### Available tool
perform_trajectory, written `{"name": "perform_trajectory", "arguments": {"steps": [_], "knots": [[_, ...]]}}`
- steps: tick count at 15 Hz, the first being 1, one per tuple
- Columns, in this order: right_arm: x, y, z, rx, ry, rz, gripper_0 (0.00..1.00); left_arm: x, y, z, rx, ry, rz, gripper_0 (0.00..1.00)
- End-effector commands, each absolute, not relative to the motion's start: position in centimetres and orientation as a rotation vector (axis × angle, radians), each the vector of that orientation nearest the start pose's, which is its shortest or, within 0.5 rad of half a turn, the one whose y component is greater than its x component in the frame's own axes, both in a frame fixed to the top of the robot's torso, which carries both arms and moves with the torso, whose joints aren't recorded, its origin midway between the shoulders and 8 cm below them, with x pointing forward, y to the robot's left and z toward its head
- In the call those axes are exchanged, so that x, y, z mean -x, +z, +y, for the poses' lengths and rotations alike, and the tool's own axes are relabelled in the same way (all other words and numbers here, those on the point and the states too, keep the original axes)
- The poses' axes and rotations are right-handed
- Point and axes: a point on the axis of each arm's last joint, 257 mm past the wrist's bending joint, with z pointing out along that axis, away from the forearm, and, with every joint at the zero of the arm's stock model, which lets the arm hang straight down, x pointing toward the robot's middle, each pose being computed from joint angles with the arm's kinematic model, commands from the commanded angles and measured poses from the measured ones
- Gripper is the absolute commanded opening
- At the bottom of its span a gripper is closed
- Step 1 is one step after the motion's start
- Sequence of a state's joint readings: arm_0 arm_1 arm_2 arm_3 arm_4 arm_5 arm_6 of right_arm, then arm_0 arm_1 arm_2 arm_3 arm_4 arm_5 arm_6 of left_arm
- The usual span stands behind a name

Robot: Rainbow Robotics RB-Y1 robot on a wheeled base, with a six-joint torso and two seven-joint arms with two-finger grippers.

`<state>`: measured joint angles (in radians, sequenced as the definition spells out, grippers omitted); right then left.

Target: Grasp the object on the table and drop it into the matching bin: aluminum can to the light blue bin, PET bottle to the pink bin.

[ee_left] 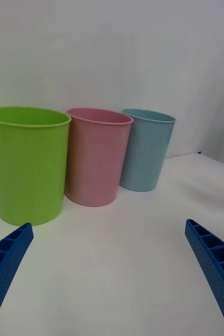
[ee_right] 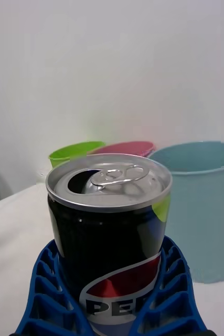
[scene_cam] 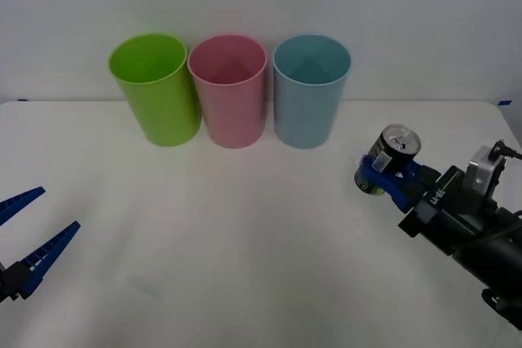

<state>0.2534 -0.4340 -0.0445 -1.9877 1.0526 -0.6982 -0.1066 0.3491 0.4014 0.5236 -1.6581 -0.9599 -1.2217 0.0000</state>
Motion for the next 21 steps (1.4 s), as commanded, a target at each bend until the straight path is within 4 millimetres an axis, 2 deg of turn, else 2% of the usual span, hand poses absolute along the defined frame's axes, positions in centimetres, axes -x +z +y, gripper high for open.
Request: {"name": "perform_trajectory", "arguments": {"steps": [1, 5, 8, 15, 21], "knots": [[-42.0, -8.7, -15.3, 0.502, 0.687, 1.321, 0.00, -34.2, -16.9, 33.0, -0.465, -0.567, 1.441, 1.00], [-45.5, -5.2, -14.1, 0.450, 0.656, 1.290, 0.00, -34.2, -16.9, 33.0, -0.465, -0.567, 1.441, 1.00], [-47.8, -3.8, -13.1, 0.405, 0.634, 1.271, 0.00, -34.2, -16.9, 33.0, -0.465, -0.567, 1.441, 1.00], [-56.7, -2.4, -12.4, 0.361, 0.550, 1.268, 0.00, -34.2, -16.9, 33.0, -0.465, -0.567, 1.441, 1.00], [-62.8, -2.4, -12.1, 0.285, 0.478, 1.301, 0.00, -34.2, -16.9, 33.0, -0.465, -0.567, 1.441, 1.00]]}}
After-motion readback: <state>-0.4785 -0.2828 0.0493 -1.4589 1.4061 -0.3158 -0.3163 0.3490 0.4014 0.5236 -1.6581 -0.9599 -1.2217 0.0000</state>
